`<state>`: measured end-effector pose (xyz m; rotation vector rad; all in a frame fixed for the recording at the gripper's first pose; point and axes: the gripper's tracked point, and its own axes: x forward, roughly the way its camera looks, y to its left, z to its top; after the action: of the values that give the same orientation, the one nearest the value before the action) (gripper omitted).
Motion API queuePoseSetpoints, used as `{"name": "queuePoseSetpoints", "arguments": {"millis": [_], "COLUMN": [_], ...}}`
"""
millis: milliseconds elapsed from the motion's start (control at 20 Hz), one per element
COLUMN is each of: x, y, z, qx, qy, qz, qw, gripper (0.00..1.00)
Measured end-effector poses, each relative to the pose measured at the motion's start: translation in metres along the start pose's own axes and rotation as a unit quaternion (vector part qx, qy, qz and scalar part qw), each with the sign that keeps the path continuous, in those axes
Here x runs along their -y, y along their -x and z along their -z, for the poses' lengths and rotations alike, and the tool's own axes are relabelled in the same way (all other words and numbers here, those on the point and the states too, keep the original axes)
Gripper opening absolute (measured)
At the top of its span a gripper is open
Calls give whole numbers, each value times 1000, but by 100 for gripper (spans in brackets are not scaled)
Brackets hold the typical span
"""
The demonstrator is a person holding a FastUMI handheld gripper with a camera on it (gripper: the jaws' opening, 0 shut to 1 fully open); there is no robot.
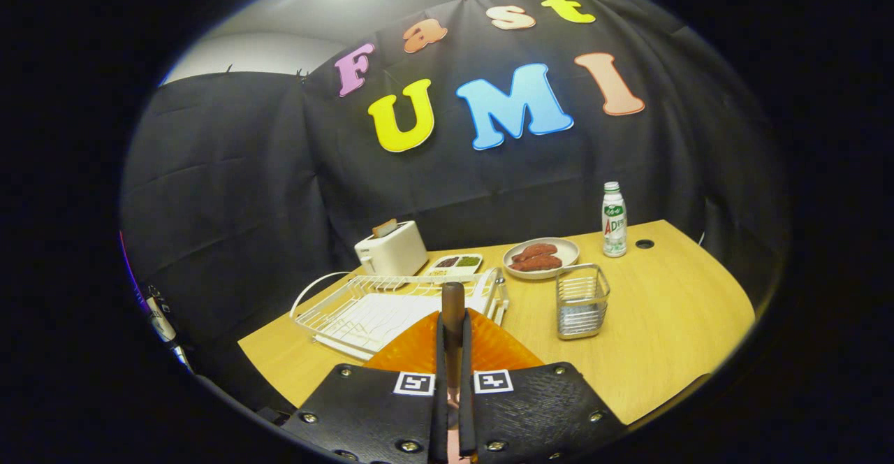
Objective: Take the plate from the dish rack, then take the spoon from the basket and place it into the plate.
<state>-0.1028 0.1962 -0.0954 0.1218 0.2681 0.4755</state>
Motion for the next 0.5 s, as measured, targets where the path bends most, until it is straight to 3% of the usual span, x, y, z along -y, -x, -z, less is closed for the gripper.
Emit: {"name": "queuePoseSetpoints", "arguments": {"millis": [300,500], "x": [-16,-5], "y": [0,-8], "z": [37,51], "qx": [-18,-19], "qy": [13,32], "qz": [-16,1], "qw": [1000,999], "gripper": [6,6]}}
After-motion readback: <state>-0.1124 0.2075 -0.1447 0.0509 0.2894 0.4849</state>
